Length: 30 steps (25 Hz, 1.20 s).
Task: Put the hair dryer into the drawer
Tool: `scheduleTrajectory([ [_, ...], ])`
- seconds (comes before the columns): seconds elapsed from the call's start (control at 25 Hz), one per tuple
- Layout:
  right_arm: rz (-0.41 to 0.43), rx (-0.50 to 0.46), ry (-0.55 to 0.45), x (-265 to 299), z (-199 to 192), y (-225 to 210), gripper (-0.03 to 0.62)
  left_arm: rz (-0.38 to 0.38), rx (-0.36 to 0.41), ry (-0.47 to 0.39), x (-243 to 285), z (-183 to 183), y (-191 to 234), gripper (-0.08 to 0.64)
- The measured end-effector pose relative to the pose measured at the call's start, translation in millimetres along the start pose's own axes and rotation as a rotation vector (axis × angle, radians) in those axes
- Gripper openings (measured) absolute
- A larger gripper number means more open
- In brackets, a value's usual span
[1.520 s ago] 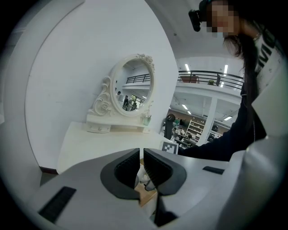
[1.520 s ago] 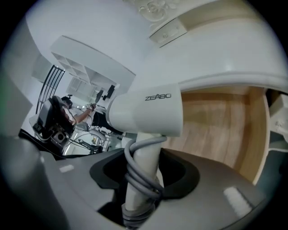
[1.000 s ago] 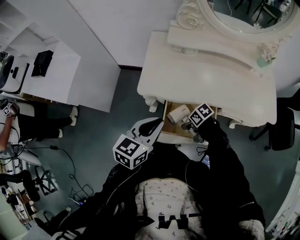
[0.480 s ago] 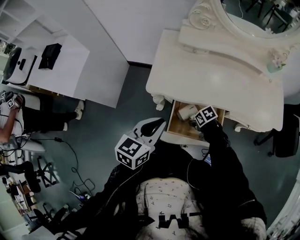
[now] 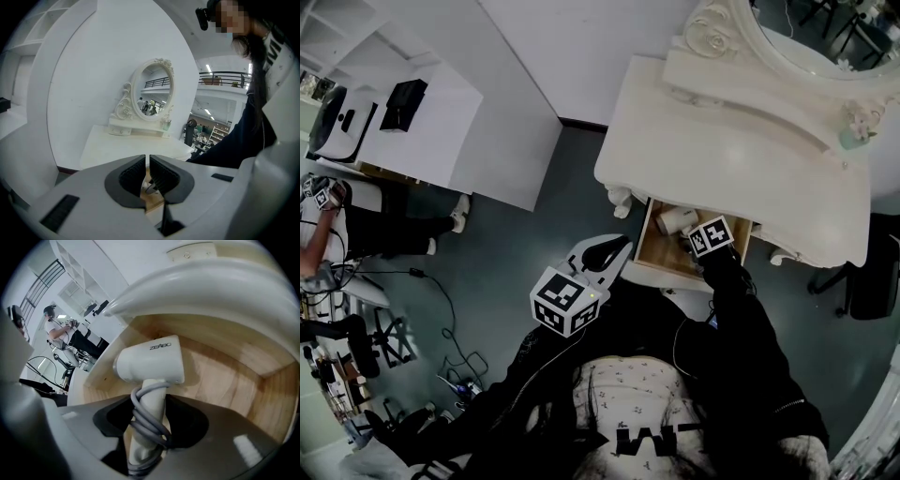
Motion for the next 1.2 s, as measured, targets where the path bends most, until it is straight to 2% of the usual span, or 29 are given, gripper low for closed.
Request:
scheduleTrajectory([
  [0.2, -0.086, -0.041, 0.01, 5, -3, 1, 0.219, 0.007, -0.001, 0.004, 1, -1, 1, 0.026],
  [0.32, -0.13, -0.011, 0.013, 4, -9, 0, 0.249, 0.007, 0.0, 0.008, 3, -2, 1, 0.026],
  [0.44, -0.083, 0.043, -0.045, -2, -6, 3, 0.265, 0.002, 0.001, 0.008, 5, -4, 1, 0.026],
  [0.64, -0.044, 0.05, -0.118, -21, -1, 12, 0.265, -0.025, 0.005, 0.01, 10, -4, -1, 0.026],
  [0.92, 0.013, 0.093, -0.333, -60, 4, 45, 0.265, -0.059, 0.024, 0.002, 10, 2, 7, 0.026],
  [1.2, 0.105, 0.159, -0.693, -108, 7, 103, 0.265, -0.109, 0.046, -0.002, 5, 9, 21, 0.026],
])
Point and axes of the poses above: the fingertips, and each gripper's own axes: x forward along the fingers, y to its left, z out of its top, the point moved 9 cm from there along -x, backward along the fingers, and after that the axes turned 13 degrees about z, right-handed, at the moved point
